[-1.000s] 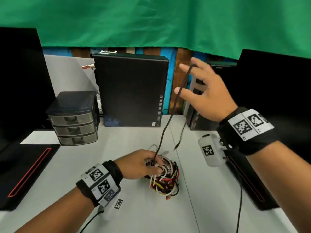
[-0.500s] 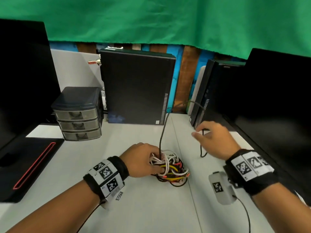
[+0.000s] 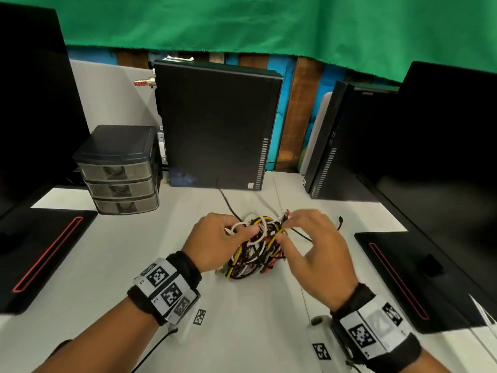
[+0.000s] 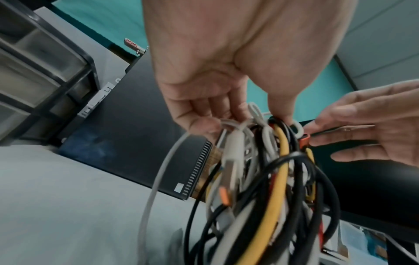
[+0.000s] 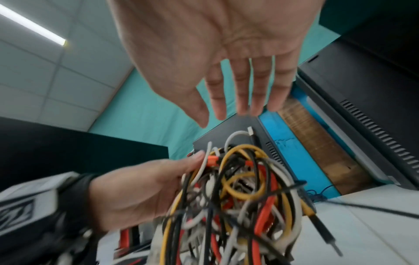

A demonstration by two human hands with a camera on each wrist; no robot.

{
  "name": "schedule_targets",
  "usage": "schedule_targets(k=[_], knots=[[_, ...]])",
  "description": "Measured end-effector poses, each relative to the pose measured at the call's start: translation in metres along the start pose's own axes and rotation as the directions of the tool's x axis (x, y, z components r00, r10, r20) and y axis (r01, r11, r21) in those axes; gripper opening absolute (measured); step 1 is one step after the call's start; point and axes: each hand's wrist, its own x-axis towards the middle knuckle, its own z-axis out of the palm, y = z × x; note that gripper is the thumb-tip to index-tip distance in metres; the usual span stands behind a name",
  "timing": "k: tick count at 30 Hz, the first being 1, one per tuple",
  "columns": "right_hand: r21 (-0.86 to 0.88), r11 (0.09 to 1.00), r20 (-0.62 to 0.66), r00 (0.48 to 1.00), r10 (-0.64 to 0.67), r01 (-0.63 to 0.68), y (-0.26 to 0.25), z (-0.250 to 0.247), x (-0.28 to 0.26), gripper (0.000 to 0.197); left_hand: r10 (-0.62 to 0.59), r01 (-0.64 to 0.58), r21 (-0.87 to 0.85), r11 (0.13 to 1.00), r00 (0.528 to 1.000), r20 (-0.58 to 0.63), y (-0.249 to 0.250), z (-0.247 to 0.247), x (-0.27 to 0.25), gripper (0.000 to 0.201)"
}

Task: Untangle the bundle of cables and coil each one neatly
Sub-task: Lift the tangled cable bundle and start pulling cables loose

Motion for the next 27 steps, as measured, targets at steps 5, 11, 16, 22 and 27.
schedule_targets(k=[5, 11, 16, 22, 27], knots=[[-0.045, 0.997, 0.126, 0.99, -0.058, 0.064, -0.008, 0.026, -0.019, 0.029, -0.047, 0.057, -0.137, 0.989, 0.996, 0.073, -0.005, 0.004, -0.003, 0.062], [-0.061, 0.998, 0.036, 0.999, 0.012, -0.01, 0.005, 0.035, -0.028, 0.012, -0.045, 0.106, -0.294, 0.95, 0.977, 0.207, 0.002, 0.009, -0.012, 0.035], [0.199, 0.964, 0.05, 0.984, 0.172, -0.178, 0.014, 0.031, -0.034, 0.006, -0.056, 0.083, -0.234, 0.969, 0.991, 0.119, 0.005, 0.023, -0.018, 0.023], [0.629, 0.532, 0.447, 0.824, 0.349, -0.567, 0.026, -0.008, -0.036, 0.005, -0.208, 0.196, -0.317, 0.928, 0.978, -0.004, -0.003, 0.006, -0.01, 0.03], [0.518, 0.663, 0.443, 0.833, 0.333, -0.541, 0.021, -0.007, -0.035, 0.021, -0.083, 0.113, -0.254, 0.961, 0.988, 0.127, 0.018, 0.02, -0.023, 0.021]])
